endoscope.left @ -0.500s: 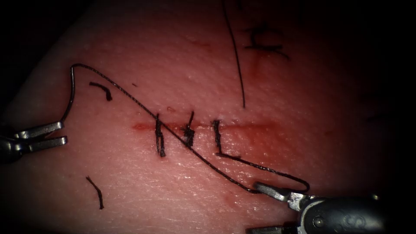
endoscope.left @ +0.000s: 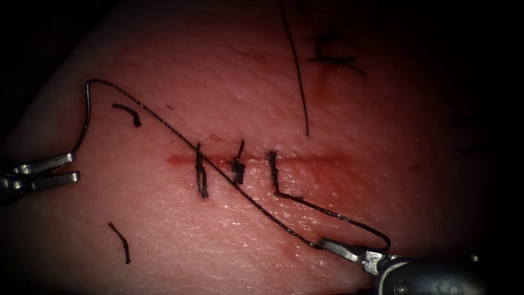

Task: Wound Closure
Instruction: Use the right gripper to continously pull the suture through the cut

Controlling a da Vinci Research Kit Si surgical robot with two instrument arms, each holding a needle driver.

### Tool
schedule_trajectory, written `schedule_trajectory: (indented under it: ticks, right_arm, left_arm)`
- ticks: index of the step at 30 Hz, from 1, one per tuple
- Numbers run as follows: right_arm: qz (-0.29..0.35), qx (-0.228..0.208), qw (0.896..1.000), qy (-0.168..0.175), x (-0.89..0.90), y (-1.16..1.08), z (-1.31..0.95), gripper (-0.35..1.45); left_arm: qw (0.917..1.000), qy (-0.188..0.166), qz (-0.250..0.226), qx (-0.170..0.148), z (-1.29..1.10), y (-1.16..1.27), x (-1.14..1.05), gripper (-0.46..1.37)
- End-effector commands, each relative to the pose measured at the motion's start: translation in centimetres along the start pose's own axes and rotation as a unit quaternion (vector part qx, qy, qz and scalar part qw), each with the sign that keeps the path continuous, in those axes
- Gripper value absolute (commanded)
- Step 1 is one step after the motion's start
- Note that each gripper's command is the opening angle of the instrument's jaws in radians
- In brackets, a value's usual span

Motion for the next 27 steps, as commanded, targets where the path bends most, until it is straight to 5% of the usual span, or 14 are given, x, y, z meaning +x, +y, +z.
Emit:
schedule_trajectory:
  ticks: [1,18,23,27]
  right_arm:
    - [-0.001,0.006,1.0,0.001,0.0,-0.02,0.0,1.0]
    - [-0.02,0.082,0.996,-0.013,-0.16,-0.44,-0.31,1.0]
    - [-0.025,0.084,0.996,-0.025,-0.29,-0.34,-0.44,0.97]
    - [-0.022,0.056,0.997,-0.037,-0.35,-0.04,-0.53,0.97]
  left_arm:
    - [1.0,0.001,0.002,-0.001,-0.01,-0.01,0.01,-0.35]
    - [0.9996,0.019,0.0,0.019,-0.69,-0.36,0.27,-0.35]
    - [0.9996,0.02,-0.002,0.022,-0.99,-0.48,0.36,-0.35]
    - [0.9996,0.018,-0.002,0.021,-1.13,-0.47,0.45,-0.35]
